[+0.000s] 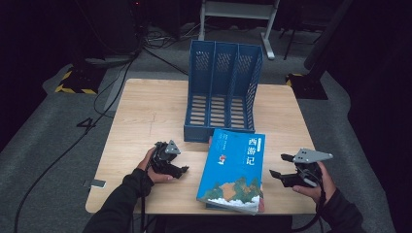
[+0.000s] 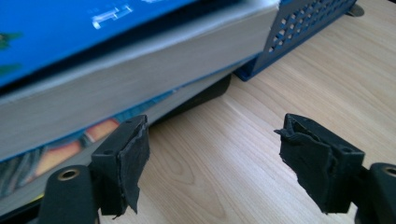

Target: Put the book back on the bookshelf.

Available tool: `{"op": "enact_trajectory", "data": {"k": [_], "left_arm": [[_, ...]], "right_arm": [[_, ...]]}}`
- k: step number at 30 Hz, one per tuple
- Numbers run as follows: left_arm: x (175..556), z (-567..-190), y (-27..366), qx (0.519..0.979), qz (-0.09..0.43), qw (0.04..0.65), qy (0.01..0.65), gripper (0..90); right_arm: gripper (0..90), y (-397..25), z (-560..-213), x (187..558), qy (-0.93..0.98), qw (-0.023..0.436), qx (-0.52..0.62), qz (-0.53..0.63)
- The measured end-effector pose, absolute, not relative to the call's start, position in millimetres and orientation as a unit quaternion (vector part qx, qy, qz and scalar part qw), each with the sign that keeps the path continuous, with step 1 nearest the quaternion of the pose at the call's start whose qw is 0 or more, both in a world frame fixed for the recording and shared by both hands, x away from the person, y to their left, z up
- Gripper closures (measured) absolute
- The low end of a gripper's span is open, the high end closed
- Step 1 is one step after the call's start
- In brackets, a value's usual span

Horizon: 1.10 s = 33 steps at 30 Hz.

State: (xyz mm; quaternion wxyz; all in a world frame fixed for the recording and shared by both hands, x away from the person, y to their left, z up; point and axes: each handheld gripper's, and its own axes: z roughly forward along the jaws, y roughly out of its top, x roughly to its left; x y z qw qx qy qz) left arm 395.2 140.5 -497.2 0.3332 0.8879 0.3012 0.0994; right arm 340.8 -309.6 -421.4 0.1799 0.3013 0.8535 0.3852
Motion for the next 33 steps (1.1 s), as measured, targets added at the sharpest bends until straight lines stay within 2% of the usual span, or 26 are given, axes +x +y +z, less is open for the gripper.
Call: {"op": "enact_trajectory", "data": {"k": [8,19,33], "left_arm": [[389,-482,136,0.886,0.132,0.346,0.281,21.9],[386,-467,119,0.882,0.134,0.372,0.257,22.3],[394,-469,101,0.889,0.137,0.362,0.246,24.9]], "right_arm": [[24.4,-297,-405,338,0.857,0.182,0.281,0.392],[24.1,-278,-393,330,0.863,0.179,0.264,0.392],[23.2,-267,-392,327,0.87,0.164,0.256,0.388]]}}
